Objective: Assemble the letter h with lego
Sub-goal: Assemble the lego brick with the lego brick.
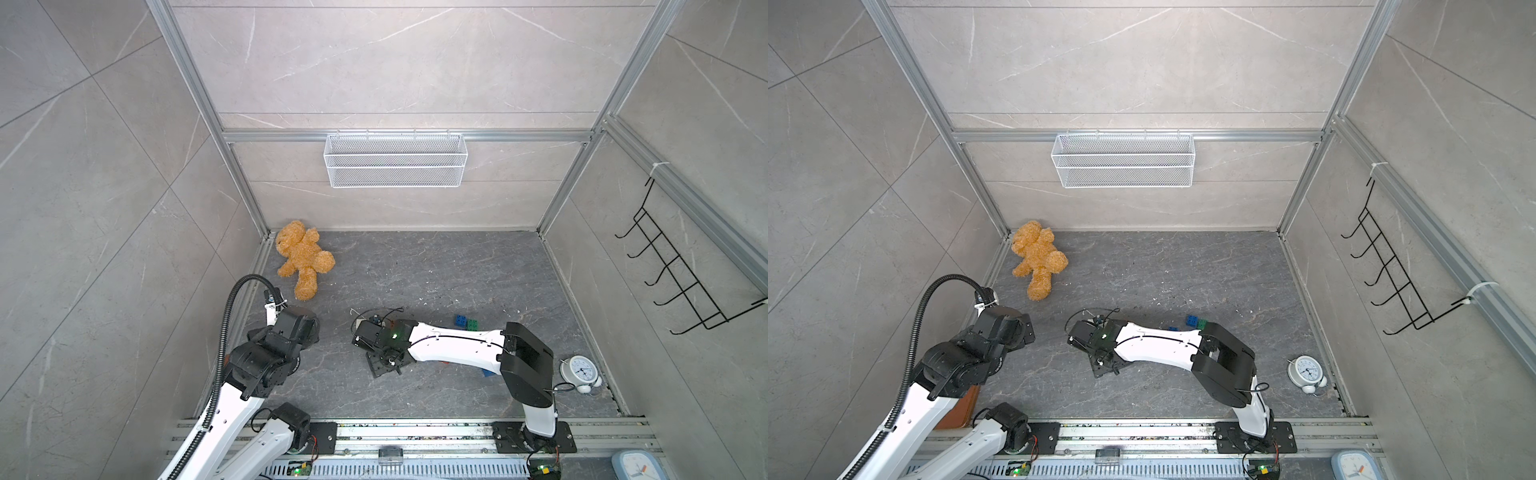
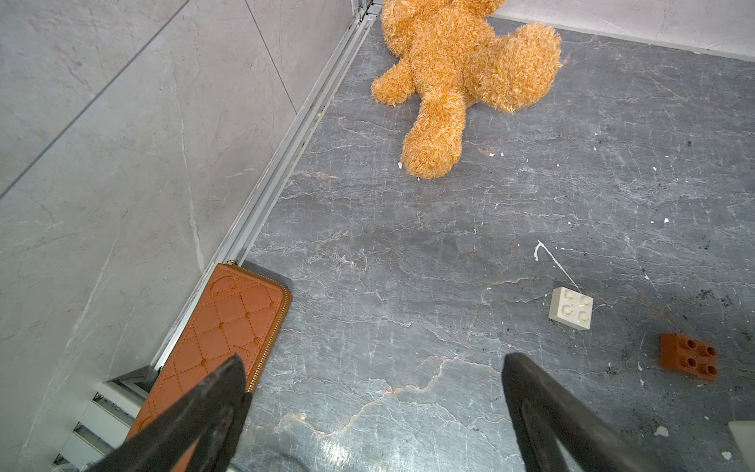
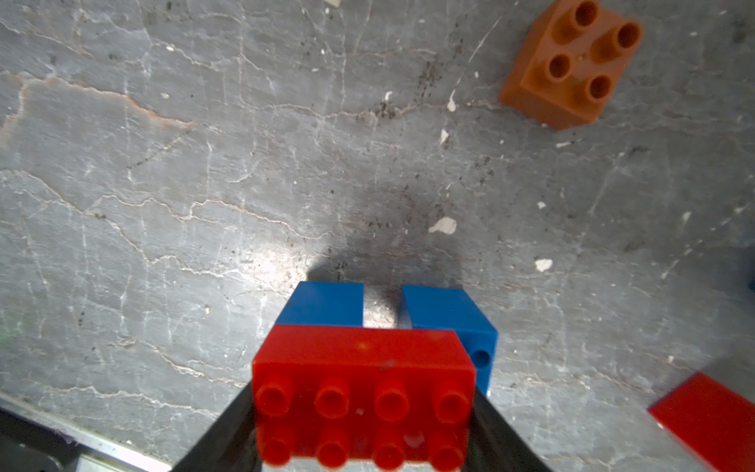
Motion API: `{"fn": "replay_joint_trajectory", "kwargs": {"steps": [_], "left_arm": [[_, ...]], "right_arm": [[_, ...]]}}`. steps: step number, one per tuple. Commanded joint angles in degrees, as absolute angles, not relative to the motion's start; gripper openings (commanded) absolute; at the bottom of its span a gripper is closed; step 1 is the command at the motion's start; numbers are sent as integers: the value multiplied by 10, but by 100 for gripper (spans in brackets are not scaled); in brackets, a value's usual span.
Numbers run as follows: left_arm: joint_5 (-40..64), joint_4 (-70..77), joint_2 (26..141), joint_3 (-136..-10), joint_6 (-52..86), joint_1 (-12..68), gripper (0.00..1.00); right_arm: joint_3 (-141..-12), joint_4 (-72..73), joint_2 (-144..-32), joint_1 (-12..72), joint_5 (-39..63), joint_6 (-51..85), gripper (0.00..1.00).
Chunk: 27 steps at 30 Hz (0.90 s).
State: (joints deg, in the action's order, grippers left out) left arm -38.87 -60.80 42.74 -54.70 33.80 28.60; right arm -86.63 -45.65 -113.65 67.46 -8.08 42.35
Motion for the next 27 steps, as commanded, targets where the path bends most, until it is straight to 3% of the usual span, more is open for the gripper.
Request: {"fn": "replay_joint_trajectory", "kwargs": {"steps": [1, 17, 27], "left_arm": [[-392, -597, 426, -550, 325, 283, 99], [-391, -597, 424, -549, 326, 281, 99], [-388, -597, 426, -550, 324, 281, 99]], "right_arm": [[-863, -499, -1168, 666, -90, 417, 0], [-894, -529, -1178, 683, -69, 498, 0], [-910, -527, -1199, 683, -66, 474, 2]]}}
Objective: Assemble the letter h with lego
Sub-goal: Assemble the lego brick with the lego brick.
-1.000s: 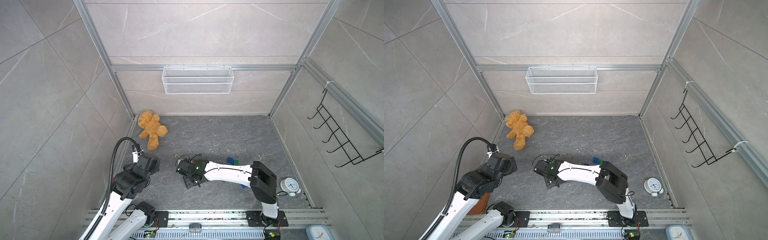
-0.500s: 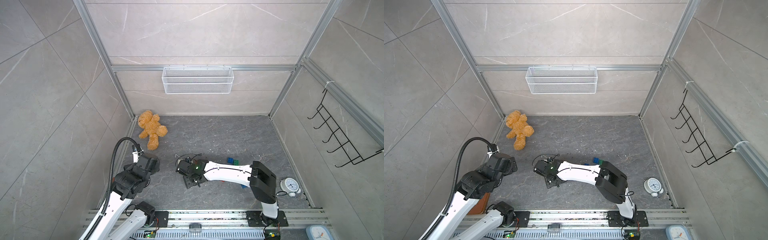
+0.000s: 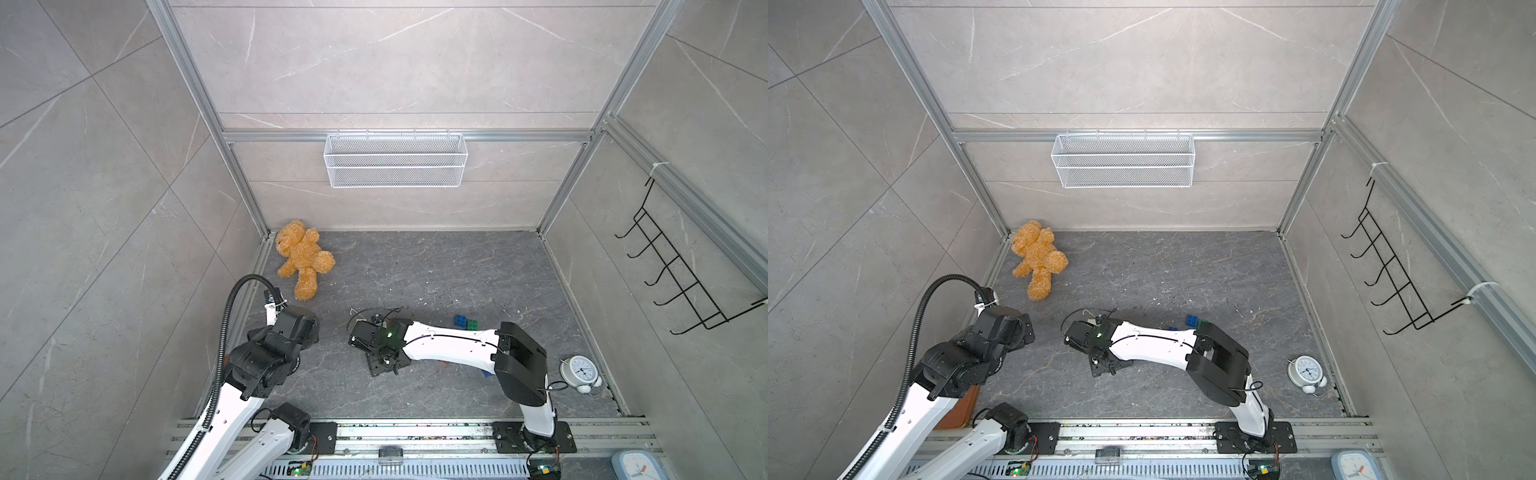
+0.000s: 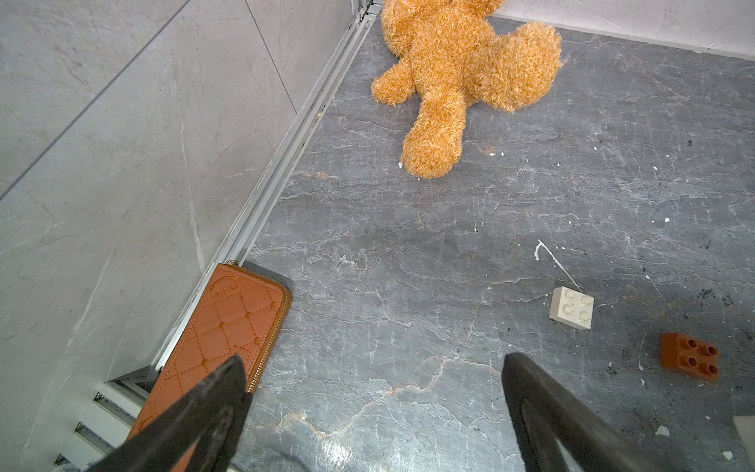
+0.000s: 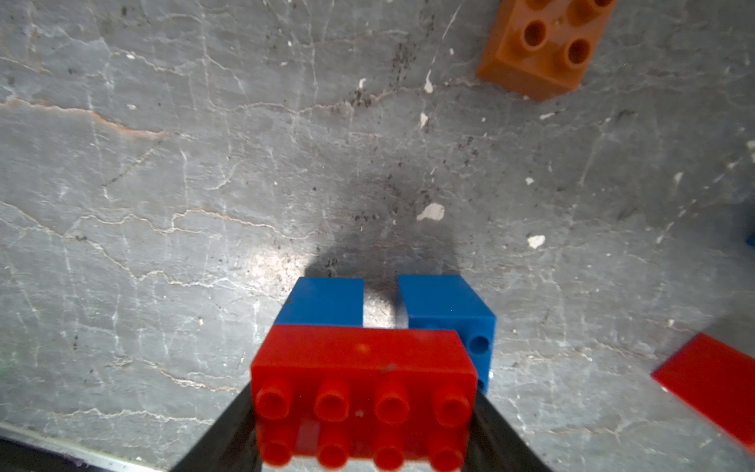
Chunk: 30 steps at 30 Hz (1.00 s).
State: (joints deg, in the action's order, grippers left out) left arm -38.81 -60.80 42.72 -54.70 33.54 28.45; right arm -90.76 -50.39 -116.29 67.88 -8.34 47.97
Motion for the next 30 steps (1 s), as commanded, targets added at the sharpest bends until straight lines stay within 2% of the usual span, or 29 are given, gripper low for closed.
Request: {"fn": "replay_joint_trajectory", "kwargs": {"steps": [1, 6, 10, 15, 21, 30], "left_arm": [[-389, -597, 426, -549, 324, 281, 99], [-389, -595, 426, -549, 324, 281, 99], [-388, -596, 427, -549, 323, 281, 99], [-388, -596, 429, -550, 323, 280, 99], [-387, -596, 431, -549, 323, 281, 99], [-386, -595, 432, -549, 323, 280, 99]], "right_arm": [[-911, -526, -1199, 683, -66, 472, 5], [-920, -533, -1195, 682, -74, 465, 25], [-925, -534, -1199, 682, -74, 461, 32], [-929, -537, -1193, 682, -79, 456, 47], [-949, -550, -1197, 682, -87, 449, 60], [-957, -556, -1198, 681, -98, 446, 64]]}}
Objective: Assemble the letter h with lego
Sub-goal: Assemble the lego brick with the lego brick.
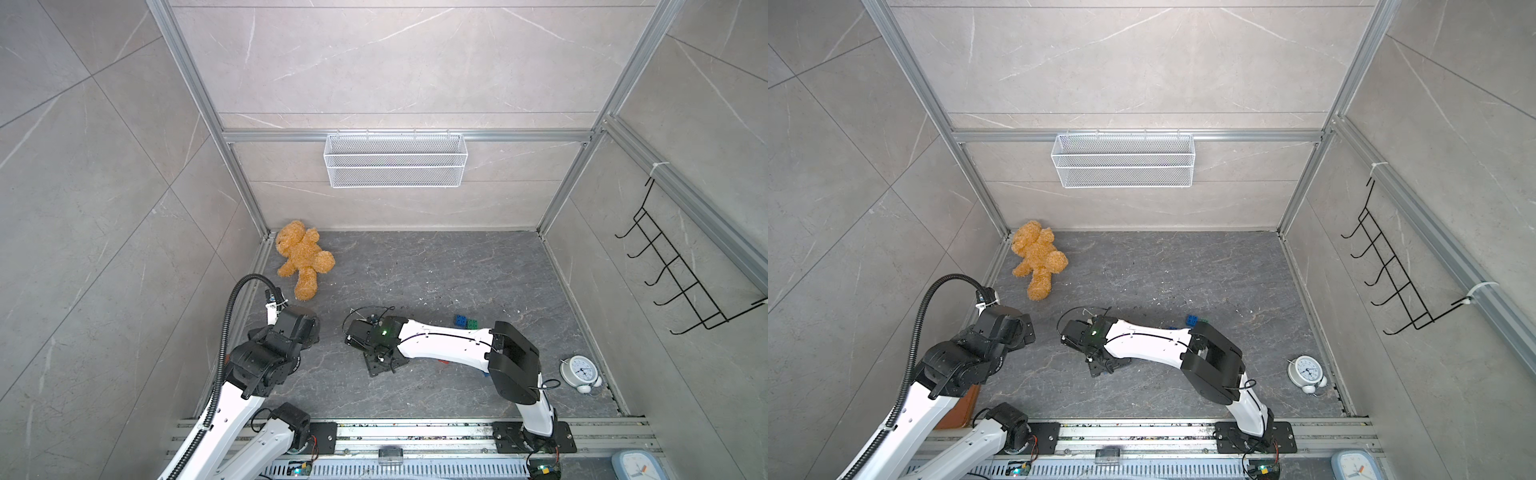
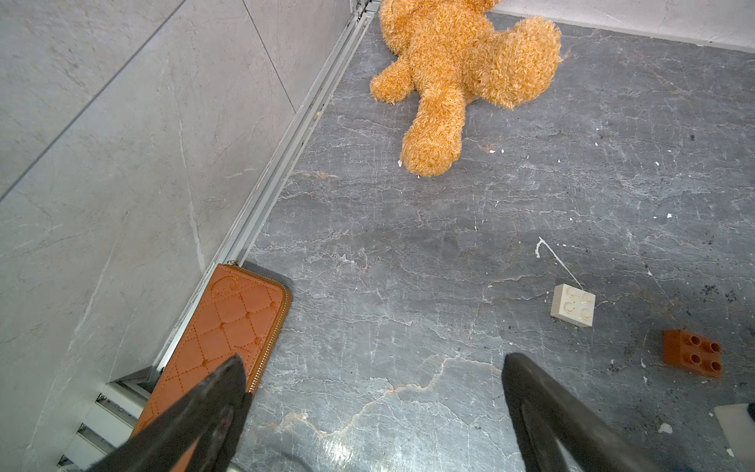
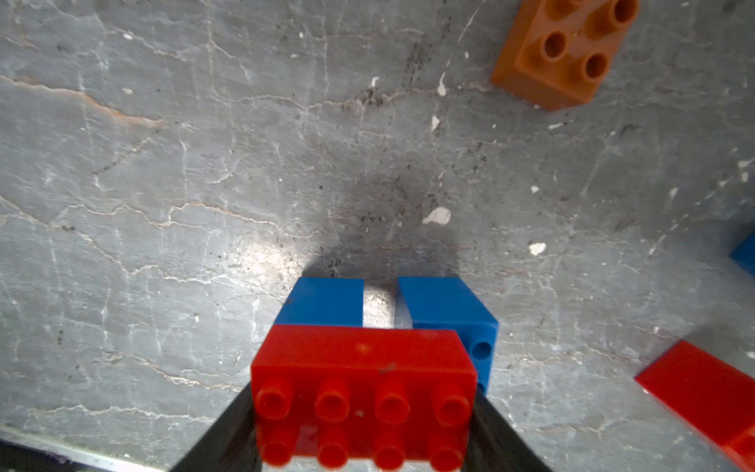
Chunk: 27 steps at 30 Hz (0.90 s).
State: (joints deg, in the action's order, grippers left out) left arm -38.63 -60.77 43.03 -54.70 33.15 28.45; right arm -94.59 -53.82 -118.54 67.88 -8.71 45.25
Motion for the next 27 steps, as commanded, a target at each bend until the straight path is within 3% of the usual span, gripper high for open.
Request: {"fn": "replay_joint_trajectory", "kwargs": {"steps": [1, 14, 27], "left_arm": [[-386, -594, 432, -550, 323, 280, 99], [-383, -593, 432, -550, 321, 278, 99], [-384, -595, 432, -550, 321, 278, 99]], "right_arm": [[-957, -556, -1198, 681, -98, 446, 65], [-940, -547, -1170, 680, -98, 453, 80], [-964, -566, -1171, 680, -115, 451, 79]]}}
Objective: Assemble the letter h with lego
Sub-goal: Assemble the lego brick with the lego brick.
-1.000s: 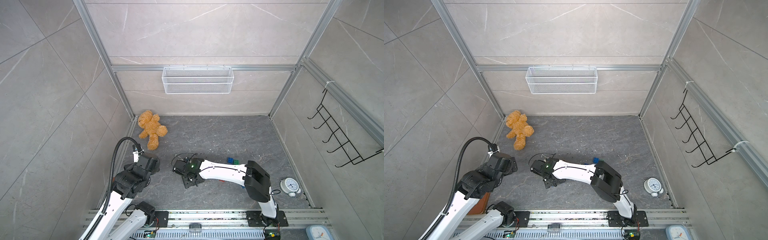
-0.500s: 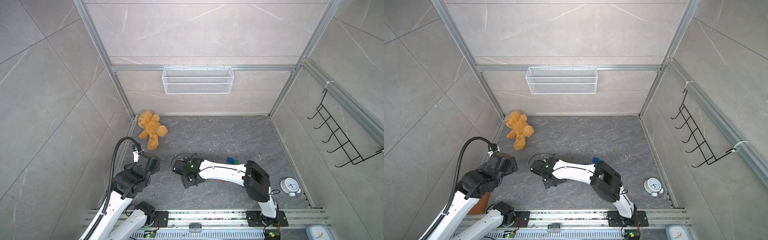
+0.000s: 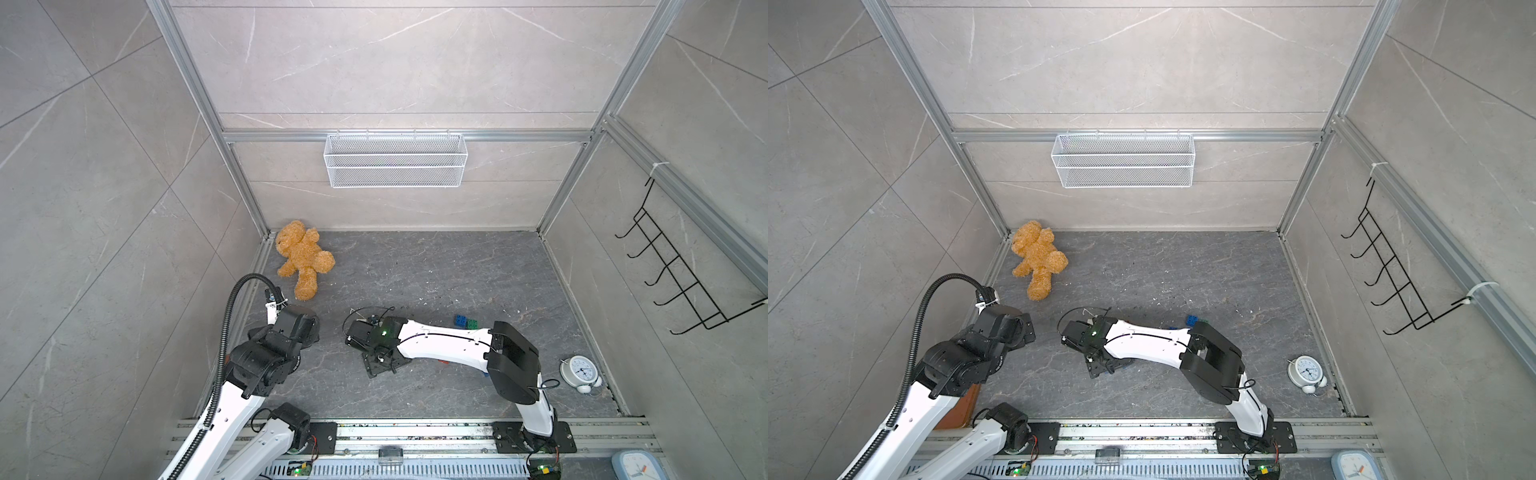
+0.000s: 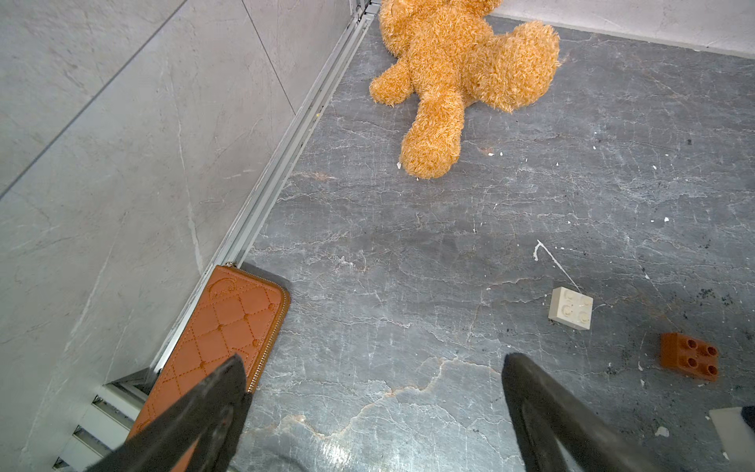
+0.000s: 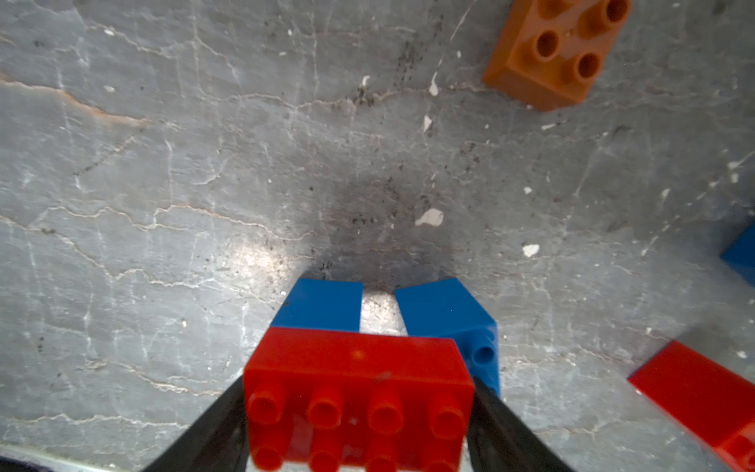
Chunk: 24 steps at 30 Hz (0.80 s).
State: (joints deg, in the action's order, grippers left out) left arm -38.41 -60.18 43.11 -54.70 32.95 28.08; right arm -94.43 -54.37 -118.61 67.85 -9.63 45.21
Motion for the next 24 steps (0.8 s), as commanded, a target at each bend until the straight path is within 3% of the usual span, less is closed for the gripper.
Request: {"fn": "replay_joint_trajectory", "kwargs": {"steps": [1, 24], "left_arm": [[-384, -594, 432, -549, 321, 278, 99], [-384, -594, 429, -550, 321, 277, 99]], "right_arm": [[-968, -569, -1174, 681, -118, 451, 79], [-994, -592, -1196, 691, -134, 461, 68]]}}
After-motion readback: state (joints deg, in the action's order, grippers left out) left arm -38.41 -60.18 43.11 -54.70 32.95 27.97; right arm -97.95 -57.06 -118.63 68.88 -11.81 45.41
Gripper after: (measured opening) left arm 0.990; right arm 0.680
